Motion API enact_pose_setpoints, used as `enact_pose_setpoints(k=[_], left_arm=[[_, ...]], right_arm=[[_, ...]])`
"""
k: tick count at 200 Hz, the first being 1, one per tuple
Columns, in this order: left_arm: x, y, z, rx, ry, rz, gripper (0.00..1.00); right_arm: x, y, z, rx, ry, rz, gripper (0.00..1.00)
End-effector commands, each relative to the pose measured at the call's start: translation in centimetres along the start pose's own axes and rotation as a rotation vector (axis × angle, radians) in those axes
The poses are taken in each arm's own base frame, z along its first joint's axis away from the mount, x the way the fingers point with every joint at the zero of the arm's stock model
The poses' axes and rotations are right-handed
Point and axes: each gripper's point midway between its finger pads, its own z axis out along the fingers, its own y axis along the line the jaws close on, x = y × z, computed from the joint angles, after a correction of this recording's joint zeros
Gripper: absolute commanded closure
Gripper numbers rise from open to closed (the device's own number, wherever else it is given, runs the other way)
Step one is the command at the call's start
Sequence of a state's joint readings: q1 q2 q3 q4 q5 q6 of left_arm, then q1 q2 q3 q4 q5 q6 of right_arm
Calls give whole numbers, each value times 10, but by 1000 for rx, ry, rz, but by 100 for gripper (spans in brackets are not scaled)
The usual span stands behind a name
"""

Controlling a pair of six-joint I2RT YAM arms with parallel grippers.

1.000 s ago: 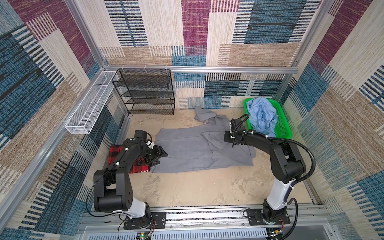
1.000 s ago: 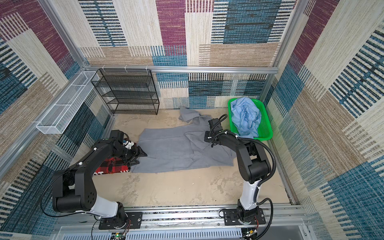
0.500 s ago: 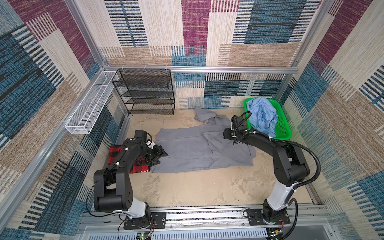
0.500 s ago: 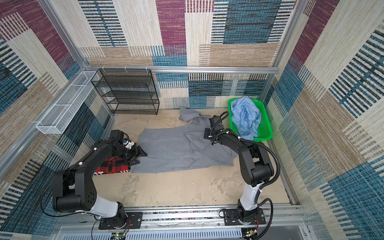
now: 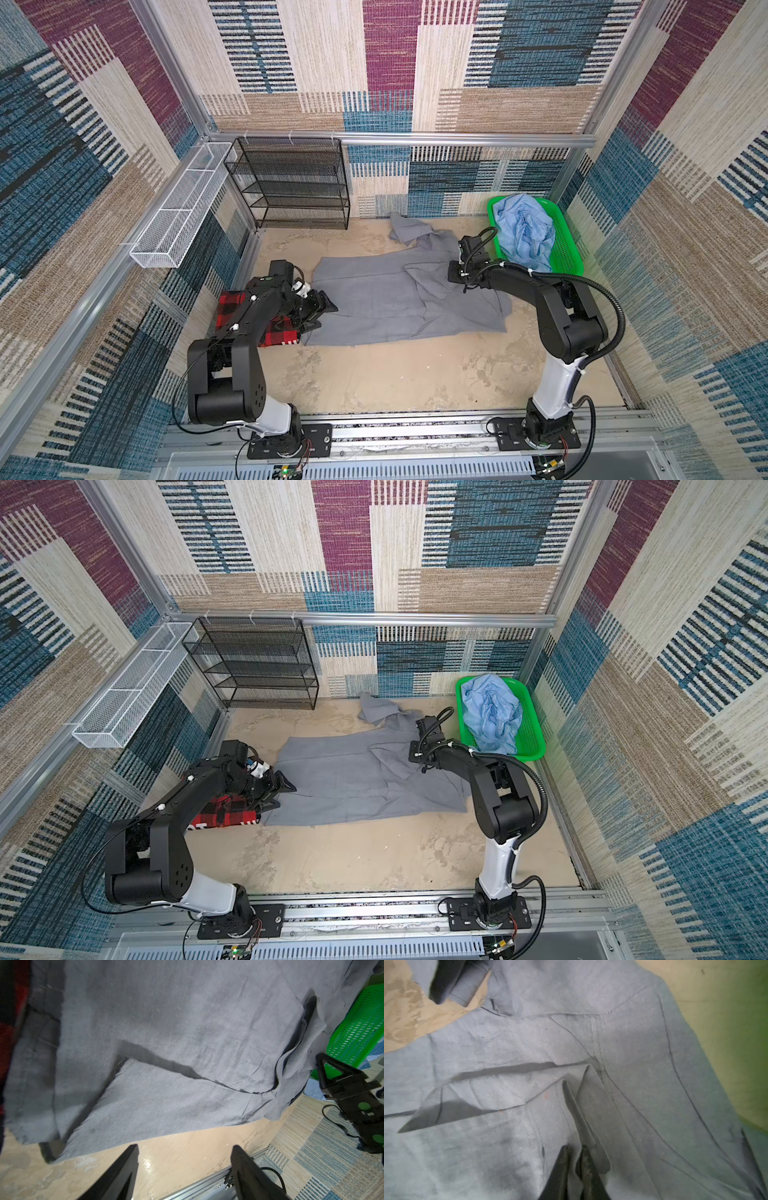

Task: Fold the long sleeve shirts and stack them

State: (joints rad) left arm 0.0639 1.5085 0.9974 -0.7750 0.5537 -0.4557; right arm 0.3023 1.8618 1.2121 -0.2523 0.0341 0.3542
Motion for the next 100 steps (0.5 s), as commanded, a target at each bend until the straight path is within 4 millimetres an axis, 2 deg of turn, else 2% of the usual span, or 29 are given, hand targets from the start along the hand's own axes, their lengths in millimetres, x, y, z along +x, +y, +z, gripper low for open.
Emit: enact_pose_setpoints(k=[1, 7, 34, 78, 100], left_arm=[[1, -3, -1, 15, 0, 30, 23], [0, -3, -1, 17, -1, 31, 22], [1, -3, -1, 19, 0, 32, 20], [0, -8, -7, 28, -21, 50, 16], [-1, -11, -11, 39, -43, 65, 13]], right_arm=[[-16, 7, -18, -28, -56, 10, 97], [-16, 7, -23, -28, -60, 15, 100], [-23, 9, -50, -47, -93, 30, 100], [-37, 23, -119, -146, -189, 22, 100], [-33, 31, -152, -215, -204, 26, 100]])
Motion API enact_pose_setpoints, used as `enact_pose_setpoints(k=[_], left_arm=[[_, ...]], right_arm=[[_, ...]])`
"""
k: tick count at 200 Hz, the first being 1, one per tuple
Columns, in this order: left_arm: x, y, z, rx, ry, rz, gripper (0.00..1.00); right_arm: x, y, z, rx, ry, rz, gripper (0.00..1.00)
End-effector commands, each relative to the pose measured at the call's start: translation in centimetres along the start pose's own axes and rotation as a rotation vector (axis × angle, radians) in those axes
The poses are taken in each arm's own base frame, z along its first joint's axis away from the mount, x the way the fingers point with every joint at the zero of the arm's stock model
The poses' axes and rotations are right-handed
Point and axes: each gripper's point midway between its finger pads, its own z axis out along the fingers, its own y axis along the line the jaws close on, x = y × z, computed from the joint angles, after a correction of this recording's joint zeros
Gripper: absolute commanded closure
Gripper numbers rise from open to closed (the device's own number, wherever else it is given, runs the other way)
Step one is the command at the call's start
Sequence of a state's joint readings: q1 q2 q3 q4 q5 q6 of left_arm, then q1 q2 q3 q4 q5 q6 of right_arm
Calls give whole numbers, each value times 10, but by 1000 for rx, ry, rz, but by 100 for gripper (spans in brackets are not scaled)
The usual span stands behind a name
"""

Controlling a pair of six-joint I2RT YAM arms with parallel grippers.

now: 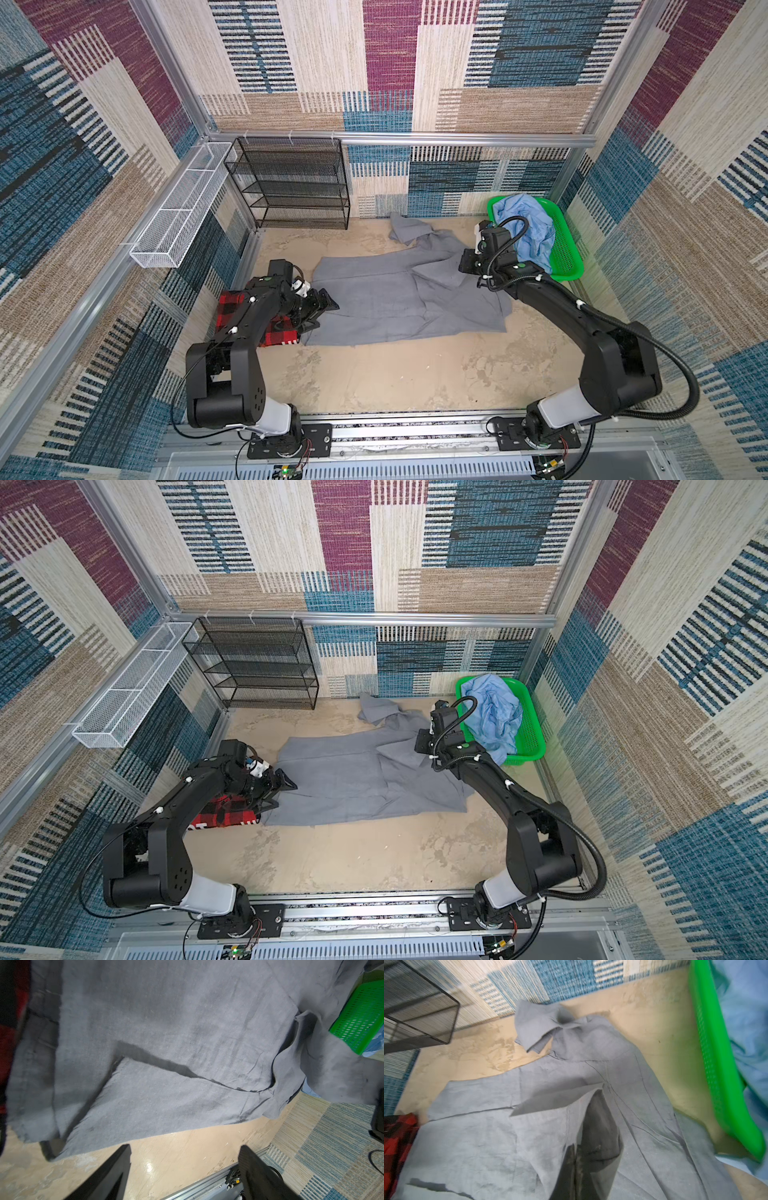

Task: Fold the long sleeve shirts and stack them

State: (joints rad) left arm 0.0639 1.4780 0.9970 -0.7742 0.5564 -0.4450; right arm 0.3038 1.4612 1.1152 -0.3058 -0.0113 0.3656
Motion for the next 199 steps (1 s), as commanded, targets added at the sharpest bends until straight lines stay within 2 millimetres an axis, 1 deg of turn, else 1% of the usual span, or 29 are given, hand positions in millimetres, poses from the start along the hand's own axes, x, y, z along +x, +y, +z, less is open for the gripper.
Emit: enact_pose_setpoints(k=[1, 16, 32, 41, 56, 71, 89, 101, 115, 127, 136, 149, 168, 186, 199], left_arm=[[-1, -6, -5, 25, -20, 39, 13], [-1, -7, -6, 29, -30, 42, 13], [-2, -9, -9, 33, -38, 50, 13], [-1, -9, -9, 35, -41, 52, 13], [-1, -11, -12, 39, -50, 58, 13], [-2, -13, -14, 43, -60, 65, 13], [-2, -15, -19, 47, -72, 74, 12], [-1, -16, -23, 48, -87, 81, 12], [1, -15, -28, 35, -105, 84, 10], [2, -18, -37, 39, -130, 99, 10], [1, -18, -44, 28, -155, 106, 9], [0, -15, -55, -3, -201, 120, 8], [-3, -5, -69, -71, -280, 127, 7], [-6, 2, -78, -111, -332, 124, 6], [-7, 4, -81, -117, -349, 119, 6]], right_arm=[[3, 14, -27, -77, 7, 21, 100], [3, 25, -48, -131, 0, 27, 100], [3, 46, -74, -206, -21, -1, 100], [6, 57, -86, -241, -19, -32, 100], [12, 75, -101, -273, 0, -73, 100], [19, 88, -115, -278, 16, -92, 100], [22, 100, -131, -300, 10, -86, 100], [28, 115, -138, -344, 24, -77, 100], [41, 138, -143, -405, 59, -84, 100], [51, 156, -143, -442, 85, -86, 100], [57, 165, -142, -456, 98, -80, 100], [62, 173, -136, -457, 106, -58, 100], [62, 181, -130, -466, 104, -23, 100], [57, 191, -125, -485, 92, 7, 100], [53, 199, -122, -503, 78, 22, 100]])
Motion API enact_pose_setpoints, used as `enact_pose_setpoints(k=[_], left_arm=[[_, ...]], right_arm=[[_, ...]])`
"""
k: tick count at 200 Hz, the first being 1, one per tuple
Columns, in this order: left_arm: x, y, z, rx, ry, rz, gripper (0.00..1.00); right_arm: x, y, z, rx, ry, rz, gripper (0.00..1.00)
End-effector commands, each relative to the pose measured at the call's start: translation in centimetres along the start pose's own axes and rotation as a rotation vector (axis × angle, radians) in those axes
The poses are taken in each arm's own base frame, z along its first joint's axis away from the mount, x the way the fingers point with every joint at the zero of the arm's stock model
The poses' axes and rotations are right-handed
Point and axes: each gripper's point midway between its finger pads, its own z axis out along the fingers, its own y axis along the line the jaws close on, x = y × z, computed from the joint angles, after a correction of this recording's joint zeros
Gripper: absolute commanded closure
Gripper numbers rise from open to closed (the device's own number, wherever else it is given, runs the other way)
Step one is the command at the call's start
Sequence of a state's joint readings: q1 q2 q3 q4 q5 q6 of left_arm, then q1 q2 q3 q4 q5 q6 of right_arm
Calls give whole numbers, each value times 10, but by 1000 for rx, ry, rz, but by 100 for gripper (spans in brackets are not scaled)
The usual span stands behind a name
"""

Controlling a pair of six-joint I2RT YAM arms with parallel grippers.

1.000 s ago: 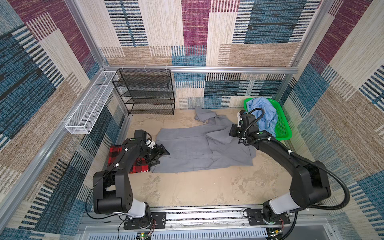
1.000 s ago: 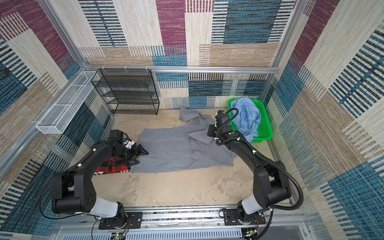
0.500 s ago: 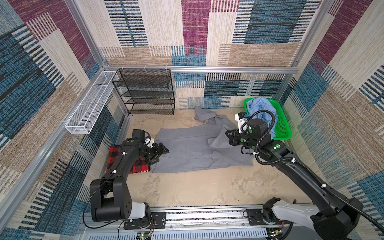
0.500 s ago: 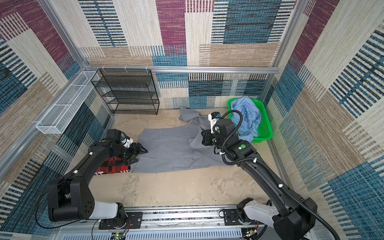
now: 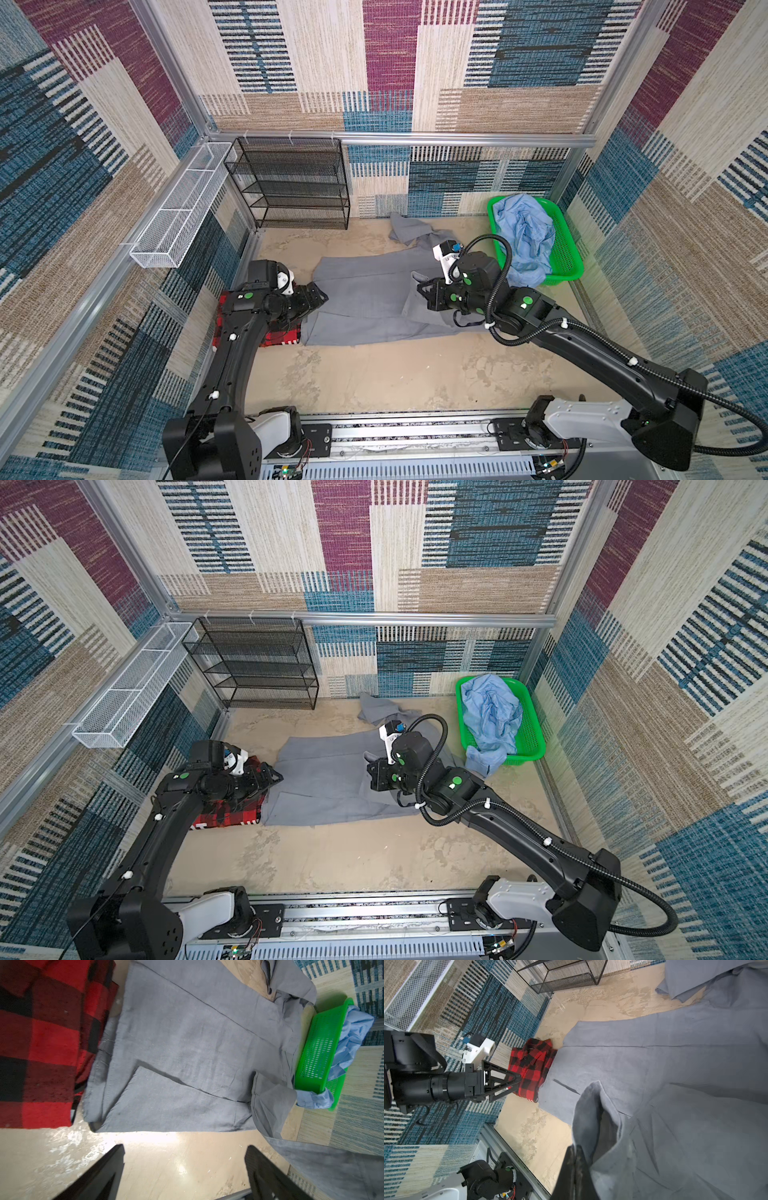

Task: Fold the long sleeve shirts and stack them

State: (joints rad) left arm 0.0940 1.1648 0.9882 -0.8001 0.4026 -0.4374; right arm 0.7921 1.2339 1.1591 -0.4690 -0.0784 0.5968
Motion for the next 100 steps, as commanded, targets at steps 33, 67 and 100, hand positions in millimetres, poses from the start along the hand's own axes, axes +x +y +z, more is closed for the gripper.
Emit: enact_pose_setpoints(k=[33, 67, 100], left_arm=[[-5, 14, -6, -66, -45, 17, 6], [-8, 11, -13, -47, -81, 18, 6], [-10, 13, -19, -60, -112, 19, 6]], right_arm=[[-52, 25, 19, -29, -147, 29, 100], [-69, 36, 32, -51, -181, 40, 100], [-59, 42, 51, -61, -184, 111, 100]])
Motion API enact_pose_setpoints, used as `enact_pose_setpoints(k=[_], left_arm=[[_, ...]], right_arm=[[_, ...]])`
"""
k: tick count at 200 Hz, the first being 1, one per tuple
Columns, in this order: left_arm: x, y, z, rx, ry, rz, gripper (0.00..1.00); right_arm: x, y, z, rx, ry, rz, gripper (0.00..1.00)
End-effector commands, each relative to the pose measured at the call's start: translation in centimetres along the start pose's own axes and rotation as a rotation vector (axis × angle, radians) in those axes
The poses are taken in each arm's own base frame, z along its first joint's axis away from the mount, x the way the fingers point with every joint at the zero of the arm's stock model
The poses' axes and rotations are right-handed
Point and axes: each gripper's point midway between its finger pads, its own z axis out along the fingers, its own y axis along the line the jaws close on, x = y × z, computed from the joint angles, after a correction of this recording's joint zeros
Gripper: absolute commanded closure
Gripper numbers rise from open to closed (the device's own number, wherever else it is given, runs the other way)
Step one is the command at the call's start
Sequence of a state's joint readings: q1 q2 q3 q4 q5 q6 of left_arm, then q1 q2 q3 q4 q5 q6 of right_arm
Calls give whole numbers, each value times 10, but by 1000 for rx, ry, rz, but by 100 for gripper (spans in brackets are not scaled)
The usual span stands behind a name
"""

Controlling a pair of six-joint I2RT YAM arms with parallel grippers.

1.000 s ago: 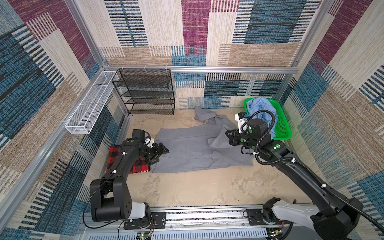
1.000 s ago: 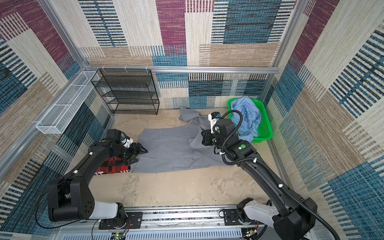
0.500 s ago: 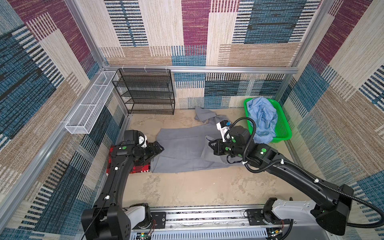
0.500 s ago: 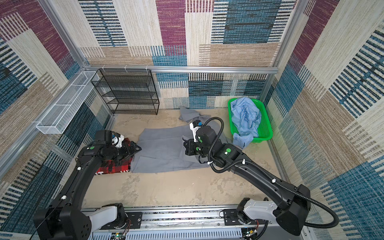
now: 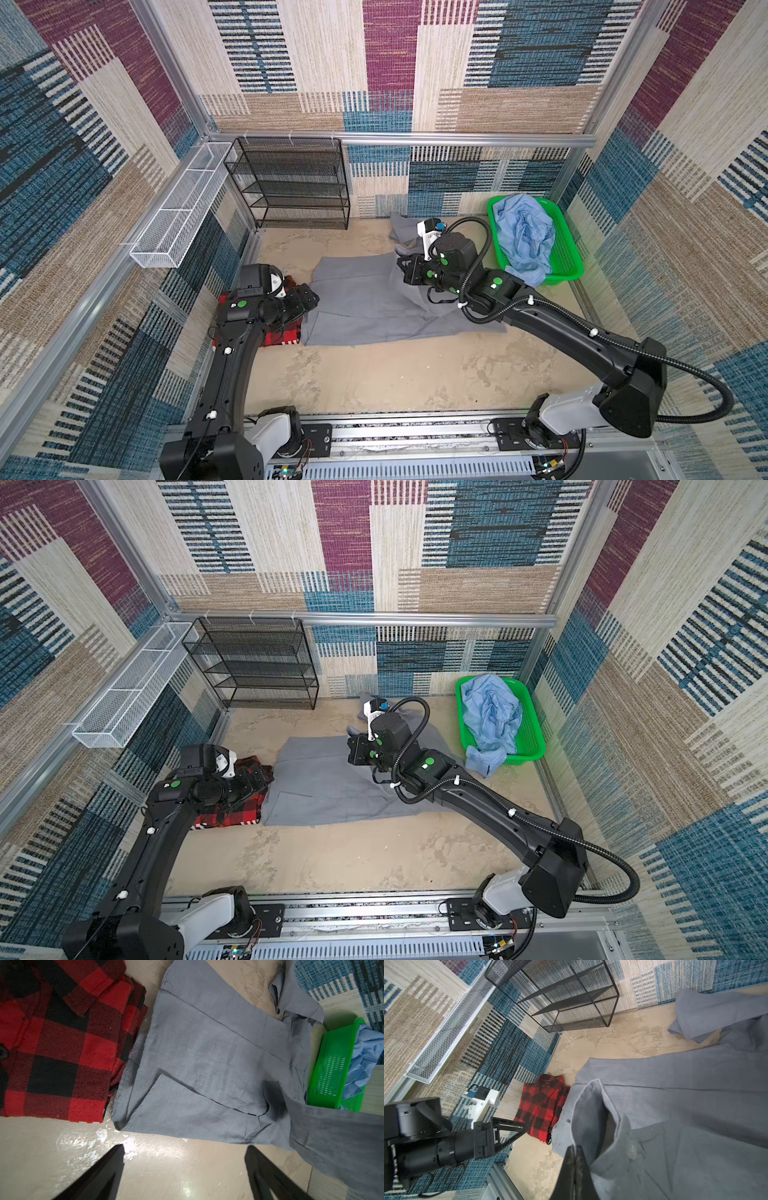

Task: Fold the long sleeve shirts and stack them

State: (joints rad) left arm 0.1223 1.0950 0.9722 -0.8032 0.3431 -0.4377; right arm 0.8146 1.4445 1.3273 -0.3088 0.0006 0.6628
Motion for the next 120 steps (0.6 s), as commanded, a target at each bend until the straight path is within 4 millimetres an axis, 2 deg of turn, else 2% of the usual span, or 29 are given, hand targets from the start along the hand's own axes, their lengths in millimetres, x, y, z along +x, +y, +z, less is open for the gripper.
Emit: enact_pose_setpoints(k=[1, 39, 68, 94, 120], left_arm=[[-4, 3, -3, -17, -30, 23, 6], [-13, 16, -13, -77, -79, -4, 6], [-16, 25, -21, -104, -115, -30, 6], [-18, 31, -25, -134, -130, -44, 6], [-18, 35, -27, -152, -139, -50, 6]], right_arm=[[-6, 13, 8, -33, -56, 63, 100], [12, 29, 26, 7, -80, 111, 100], [30, 39, 53, 16, -54, 110, 100], [42, 36, 77, 54, -31, 110, 100], [51, 35, 93, 66, -29, 123, 100]])
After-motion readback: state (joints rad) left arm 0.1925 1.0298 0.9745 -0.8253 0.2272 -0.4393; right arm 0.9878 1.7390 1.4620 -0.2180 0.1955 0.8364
